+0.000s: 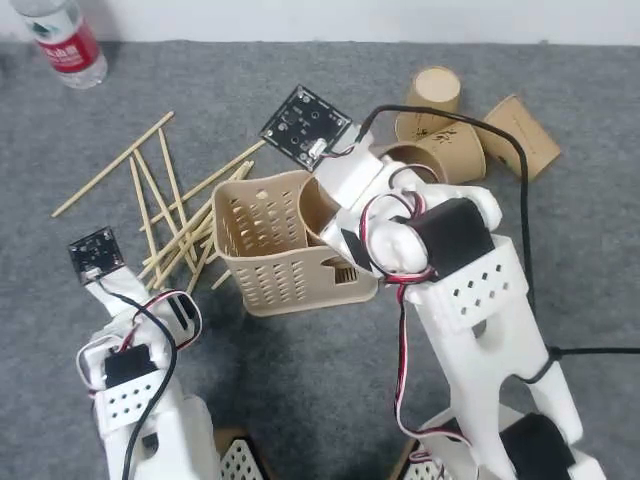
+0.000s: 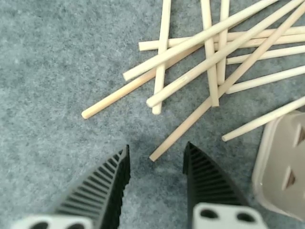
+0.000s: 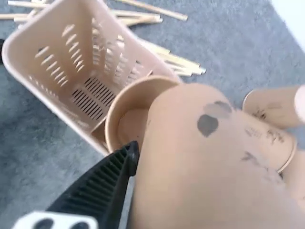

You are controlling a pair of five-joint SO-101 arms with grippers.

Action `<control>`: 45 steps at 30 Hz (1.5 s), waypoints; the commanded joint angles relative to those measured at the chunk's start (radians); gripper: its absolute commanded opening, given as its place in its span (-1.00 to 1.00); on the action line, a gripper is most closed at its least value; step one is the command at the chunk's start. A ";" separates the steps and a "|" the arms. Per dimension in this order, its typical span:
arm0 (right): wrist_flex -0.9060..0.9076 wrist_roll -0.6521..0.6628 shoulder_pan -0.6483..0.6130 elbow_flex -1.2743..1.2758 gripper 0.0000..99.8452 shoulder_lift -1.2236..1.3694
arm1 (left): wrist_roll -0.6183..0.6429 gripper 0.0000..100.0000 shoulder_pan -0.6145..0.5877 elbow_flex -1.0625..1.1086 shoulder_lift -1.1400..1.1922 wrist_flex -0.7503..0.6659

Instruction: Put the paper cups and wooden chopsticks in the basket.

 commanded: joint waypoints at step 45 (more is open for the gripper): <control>-0.068 0.028 0.282 0.035 -0.60 -0.211 | 0.002 -0.66 0.006 -0.007 -0.011 -0.021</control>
